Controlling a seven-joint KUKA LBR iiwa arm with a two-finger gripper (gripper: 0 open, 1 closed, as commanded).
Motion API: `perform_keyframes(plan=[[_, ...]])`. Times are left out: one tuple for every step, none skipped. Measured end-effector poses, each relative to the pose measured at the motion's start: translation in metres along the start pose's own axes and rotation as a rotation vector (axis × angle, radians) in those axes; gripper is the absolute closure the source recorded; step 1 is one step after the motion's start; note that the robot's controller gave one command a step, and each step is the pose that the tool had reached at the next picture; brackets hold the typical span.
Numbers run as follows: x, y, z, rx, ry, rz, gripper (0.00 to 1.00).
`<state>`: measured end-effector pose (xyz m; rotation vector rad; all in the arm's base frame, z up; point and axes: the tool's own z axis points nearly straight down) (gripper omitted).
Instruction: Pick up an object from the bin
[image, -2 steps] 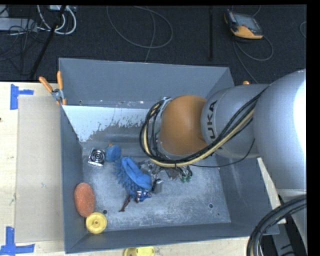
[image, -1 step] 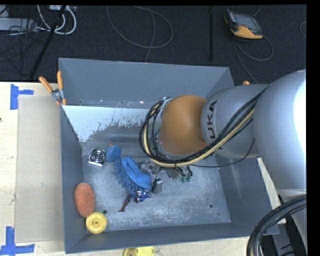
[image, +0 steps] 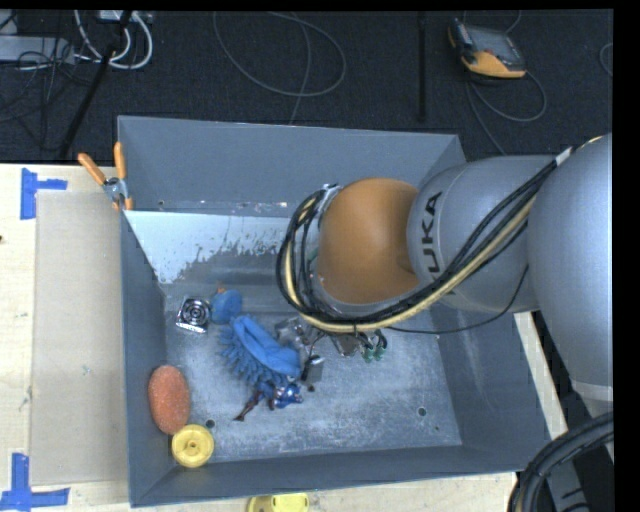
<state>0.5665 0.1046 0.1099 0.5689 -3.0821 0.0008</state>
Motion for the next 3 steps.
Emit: perform_keyframes(plan=[[-0.005, 0.01, -0.049, 0.0, -0.011, -0.008, 1.0], [-0.019, 0.008, -0.053, 0.001, -0.012, 0.088, 1.0], [-0.003, 0.019, -0.218, 0.001, -0.017, 0.072, 1.0]])
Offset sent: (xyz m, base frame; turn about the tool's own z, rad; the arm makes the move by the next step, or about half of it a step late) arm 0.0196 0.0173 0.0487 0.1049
